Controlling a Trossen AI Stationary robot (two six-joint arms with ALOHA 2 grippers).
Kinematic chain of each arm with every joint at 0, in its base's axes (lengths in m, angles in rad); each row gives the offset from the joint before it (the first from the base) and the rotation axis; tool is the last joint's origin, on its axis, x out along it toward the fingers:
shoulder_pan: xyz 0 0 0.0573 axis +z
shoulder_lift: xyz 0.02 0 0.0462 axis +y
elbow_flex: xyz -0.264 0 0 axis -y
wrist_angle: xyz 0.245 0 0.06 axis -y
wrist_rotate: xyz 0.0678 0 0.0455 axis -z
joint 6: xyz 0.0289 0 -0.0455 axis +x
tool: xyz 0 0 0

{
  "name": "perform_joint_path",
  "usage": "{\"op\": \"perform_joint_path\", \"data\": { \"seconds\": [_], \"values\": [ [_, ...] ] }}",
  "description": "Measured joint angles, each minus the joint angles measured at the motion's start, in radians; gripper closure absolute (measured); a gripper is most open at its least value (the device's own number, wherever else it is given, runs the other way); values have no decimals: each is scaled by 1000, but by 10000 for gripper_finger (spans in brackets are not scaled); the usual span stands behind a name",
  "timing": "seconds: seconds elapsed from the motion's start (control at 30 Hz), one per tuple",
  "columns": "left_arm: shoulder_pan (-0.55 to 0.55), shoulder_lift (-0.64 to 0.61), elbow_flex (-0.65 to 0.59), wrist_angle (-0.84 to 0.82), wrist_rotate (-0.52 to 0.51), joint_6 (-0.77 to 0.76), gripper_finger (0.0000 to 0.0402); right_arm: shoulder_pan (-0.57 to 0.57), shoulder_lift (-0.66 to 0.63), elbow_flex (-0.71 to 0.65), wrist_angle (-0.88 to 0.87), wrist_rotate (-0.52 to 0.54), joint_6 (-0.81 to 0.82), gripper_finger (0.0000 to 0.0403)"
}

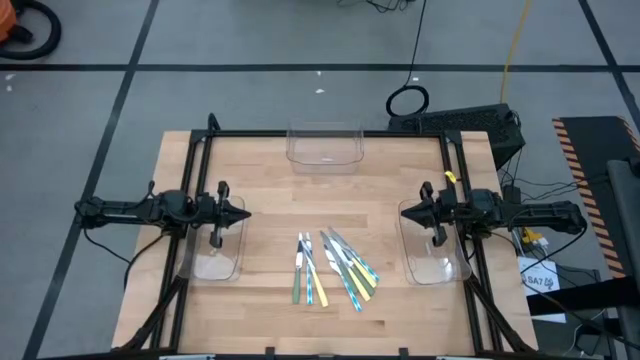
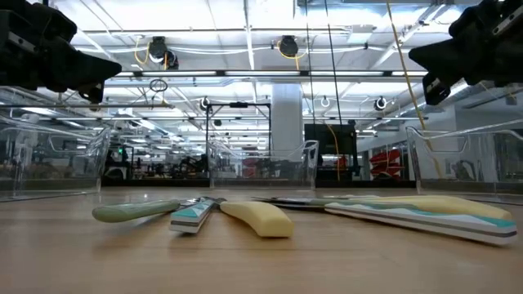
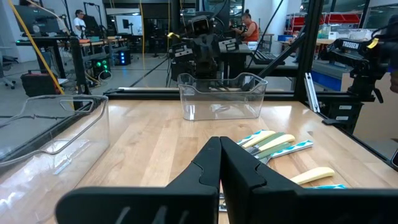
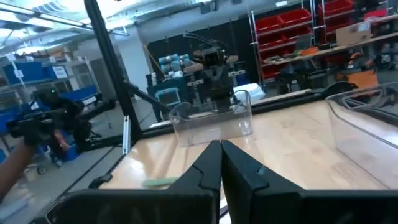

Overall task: Sort silverware by color (type)
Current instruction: Put the right white and blue patterned knife into the bottom left transparent bin

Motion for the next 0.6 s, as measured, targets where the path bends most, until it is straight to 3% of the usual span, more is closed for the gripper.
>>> {"op": "perform_joint_path", "data": {
  "seconds": [0.27,0.6],
  "values": [
    [3,0,0,18,-11,54,396,1,84,102,-12,1,8,399],
    [3,0,0,26,-11,120,396,31,385,277,-13,102,23,402]
  ]
}}
